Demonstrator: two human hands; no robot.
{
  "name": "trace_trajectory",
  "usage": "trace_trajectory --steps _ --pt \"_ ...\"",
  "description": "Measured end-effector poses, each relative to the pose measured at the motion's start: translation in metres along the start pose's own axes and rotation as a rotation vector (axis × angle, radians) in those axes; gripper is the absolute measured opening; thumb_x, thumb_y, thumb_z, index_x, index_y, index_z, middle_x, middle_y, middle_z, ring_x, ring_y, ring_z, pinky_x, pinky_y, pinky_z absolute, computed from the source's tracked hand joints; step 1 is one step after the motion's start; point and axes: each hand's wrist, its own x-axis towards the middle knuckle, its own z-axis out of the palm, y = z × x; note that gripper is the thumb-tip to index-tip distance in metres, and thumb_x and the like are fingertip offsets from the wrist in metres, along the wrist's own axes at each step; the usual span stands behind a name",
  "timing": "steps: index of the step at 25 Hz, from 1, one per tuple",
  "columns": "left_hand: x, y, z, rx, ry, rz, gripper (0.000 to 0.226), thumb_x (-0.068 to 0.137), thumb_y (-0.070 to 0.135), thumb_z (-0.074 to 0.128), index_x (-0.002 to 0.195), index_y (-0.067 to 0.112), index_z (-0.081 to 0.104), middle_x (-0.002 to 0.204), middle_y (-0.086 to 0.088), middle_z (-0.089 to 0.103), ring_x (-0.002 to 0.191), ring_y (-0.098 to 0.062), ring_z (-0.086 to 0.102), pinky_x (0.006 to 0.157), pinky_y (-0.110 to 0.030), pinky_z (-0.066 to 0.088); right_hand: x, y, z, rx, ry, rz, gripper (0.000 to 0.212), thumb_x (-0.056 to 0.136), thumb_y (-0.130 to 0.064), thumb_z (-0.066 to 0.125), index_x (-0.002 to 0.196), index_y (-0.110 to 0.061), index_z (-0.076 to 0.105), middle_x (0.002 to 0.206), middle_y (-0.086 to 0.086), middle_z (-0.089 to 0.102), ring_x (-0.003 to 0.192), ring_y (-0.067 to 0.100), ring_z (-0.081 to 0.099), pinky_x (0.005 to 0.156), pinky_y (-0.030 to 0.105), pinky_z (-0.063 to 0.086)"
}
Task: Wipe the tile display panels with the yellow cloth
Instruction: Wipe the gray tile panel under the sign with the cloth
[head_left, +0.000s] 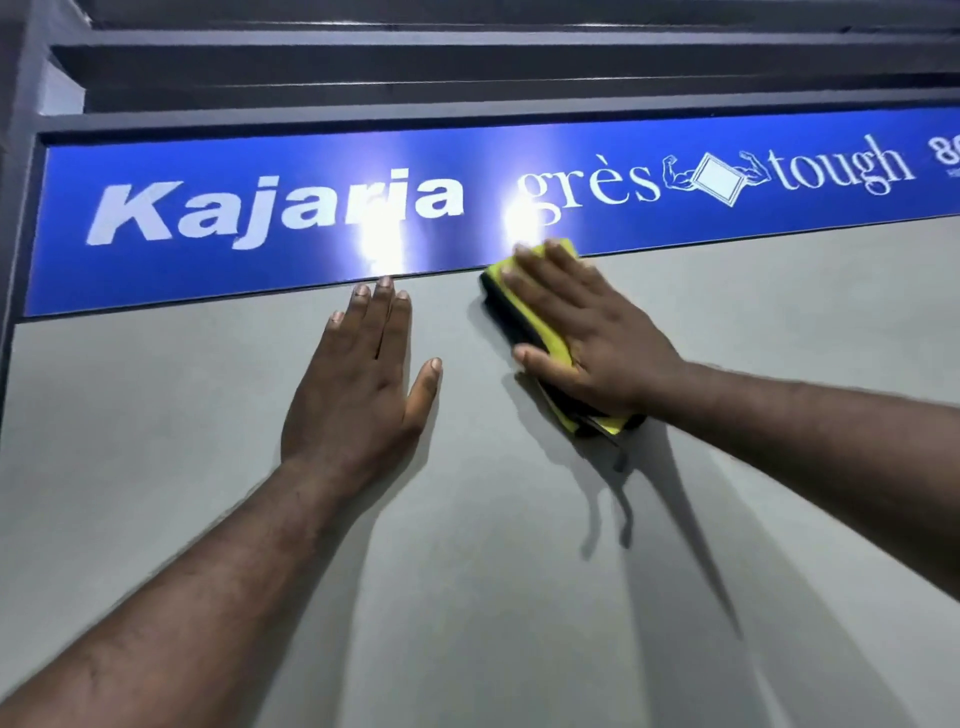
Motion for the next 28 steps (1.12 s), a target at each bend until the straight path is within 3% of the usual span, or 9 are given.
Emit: trace_trajectory --steps 2,5,9,12,16,19,23,26,28 --pt "0.002 -0.001 -0.002 0.017 0.023 0.014 0.080 0.109 0.056 0.023 0.173 0.007 0.020 0.181 -0.010 0.013 0.168 -0.026 0.011 0.136 -0.039 0.001 -0.008 0.018 -0.009 -0.054 -0.049 -0.147 0.072 0.107 -0.059 0.043 0.169 -0.029 0.023 0.178 -0.004 0.013 0.165 0.017 0.002 0.133 0.043 0.013" --pt "0.001 0.001 0.002 0.027 0.046 0.028 0.079 0.110 0.053 0.023 0.172 0.005 0.021 0.180 -0.013 0.015 0.168 -0.028 0.013 0.136 -0.043 0.005 -0.011 0.025 -0.013 0.080 0.012 0.446 0.072 0.105 -0.062 0.036 0.169 -0.039 0.014 0.178 -0.013 0.002 0.164 0.014 -0.007 0.132 0.049 0.015" --pt "0.002 -0.001 0.007 0.071 0.096 0.061 0.078 0.109 0.049 0.028 0.167 -0.003 0.029 0.176 -0.023 0.025 0.163 -0.039 0.025 0.134 -0.053 0.018 -0.027 0.042 -0.019 -0.011 -0.113 -0.069 0.072 0.107 -0.056 0.043 0.169 -0.027 0.022 0.179 -0.004 0.006 0.165 0.021 -0.002 0.133 0.051 0.014" --pt "0.003 -0.001 0.006 0.067 0.067 0.062 0.081 0.108 0.051 0.026 0.168 -0.004 0.027 0.176 -0.025 0.023 0.163 -0.041 0.023 0.133 -0.056 0.018 -0.026 0.036 -0.028 0.091 -0.070 0.467 0.070 0.105 -0.062 0.042 0.168 -0.045 0.015 0.178 -0.011 -0.011 0.164 0.018 -0.010 0.132 0.052 0.013" --pt "0.003 0.010 -0.001 0.028 -0.015 0.014 0.090 0.104 0.062 0.023 0.171 0.002 0.021 0.180 -0.020 0.013 0.167 -0.035 0.010 0.135 -0.054 0.009 -0.047 0.052 -0.029 -0.021 -0.163 -0.116 0.067 0.108 -0.057 0.046 0.168 -0.036 0.025 0.179 -0.002 0.004 0.165 0.021 -0.004 0.133 0.048 0.014" --pt "0.007 0.028 -0.003 0.031 -0.018 0.060 0.090 0.104 0.066 0.028 0.171 0.005 0.022 0.181 -0.016 0.003 0.168 -0.032 0.002 0.136 -0.052 0.006 -0.036 0.066 -0.034 0.136 -0.048 0.539 0.068 0.107 -0.060 0.040 0.168 -0.045 0.014 0.179 -0.008 -0.003 0.165 0.020 -0.008 0.131 0.053 0.015" --pt "0.035 0.073 0.007 0.051 -0.028 0.134 0.091 0.104 0.068 0.029 0.172 0.008 0.020 0.183 -0.009 -0.001 0.169 -0.027 0.001 0.135 -0.048 0.003 -0.053 0.094 -0.033 -0.048 -0.116 -0.027 0.067 0.108 -0.058 0.039 0.169 -0.040 0.017 0.179 -0.006 0.002 0.165 0.017 -0.005 0.133 0.045 0.013" --pt "0.058 0.106 0.013 0.031 -0.042 0.117 0.094 0.103 0.070 0.023 0.173 0.008 0.017 0.183 -0.008 0.001 0.169 -0.025 0.003 0.136 -0.047 0.004 -0.052 0.124 -0.040 0.093 -0.032 0.483 0.069 0.106 -0.061 0.036 0.169 -0.043 0.013 0.179 -0.008 -0.003 0.165 0.018 -0.008 0.132 0.052 0.014" --pt "0.070 0.125 0.018 0.021 -0.046 0.094 0.095 0.101 0.071 0.018 0.173 0.009 0.012 0.183 -0.007 0.000 0.169 -0.023 0.000 0.136 -0.044 0.001 -0.056 0.130 -0.037 0.047 -0.059 0.344 0.070 0.106 -0.060 0.036 0.169 -0.041 0.013 0.179 -0.008 -0.002 0.165 0.019 -0.008 0.132 0.049 0.013"
